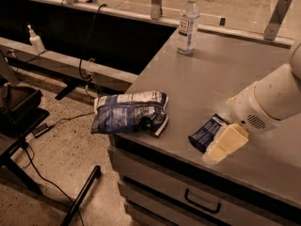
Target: Move rxbar chocolate near blue plastic bottle
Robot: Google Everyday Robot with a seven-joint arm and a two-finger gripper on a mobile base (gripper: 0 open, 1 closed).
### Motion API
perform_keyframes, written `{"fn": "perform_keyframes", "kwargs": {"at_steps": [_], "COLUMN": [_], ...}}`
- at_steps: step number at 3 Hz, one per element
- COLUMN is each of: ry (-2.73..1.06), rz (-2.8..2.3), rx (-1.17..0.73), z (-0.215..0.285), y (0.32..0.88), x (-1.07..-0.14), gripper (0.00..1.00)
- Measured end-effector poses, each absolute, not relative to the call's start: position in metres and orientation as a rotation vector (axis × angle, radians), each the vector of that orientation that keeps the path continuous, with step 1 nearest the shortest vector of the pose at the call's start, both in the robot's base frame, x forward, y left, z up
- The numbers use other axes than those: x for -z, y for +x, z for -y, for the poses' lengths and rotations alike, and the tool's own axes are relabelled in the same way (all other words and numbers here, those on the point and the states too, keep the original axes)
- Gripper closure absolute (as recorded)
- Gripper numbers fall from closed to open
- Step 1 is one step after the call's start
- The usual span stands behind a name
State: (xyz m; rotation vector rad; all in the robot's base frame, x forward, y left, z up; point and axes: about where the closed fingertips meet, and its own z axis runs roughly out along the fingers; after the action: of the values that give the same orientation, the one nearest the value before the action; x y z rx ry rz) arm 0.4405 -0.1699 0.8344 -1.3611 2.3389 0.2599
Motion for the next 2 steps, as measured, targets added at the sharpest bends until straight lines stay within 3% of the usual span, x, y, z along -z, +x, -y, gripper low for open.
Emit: {"fn": "perform_keyframes", "kwargs": {"at_steps": [1,2], "ry": [-1.342,-1.337], "rz": [-2.355,-2.363], "rx": [-0.254,-0.256], "z": [0.1626,0.1558], "y": [0.4375,0.4363], "x": [-0.8271,-0.8243], "gripper": [0.15,0.38]}}
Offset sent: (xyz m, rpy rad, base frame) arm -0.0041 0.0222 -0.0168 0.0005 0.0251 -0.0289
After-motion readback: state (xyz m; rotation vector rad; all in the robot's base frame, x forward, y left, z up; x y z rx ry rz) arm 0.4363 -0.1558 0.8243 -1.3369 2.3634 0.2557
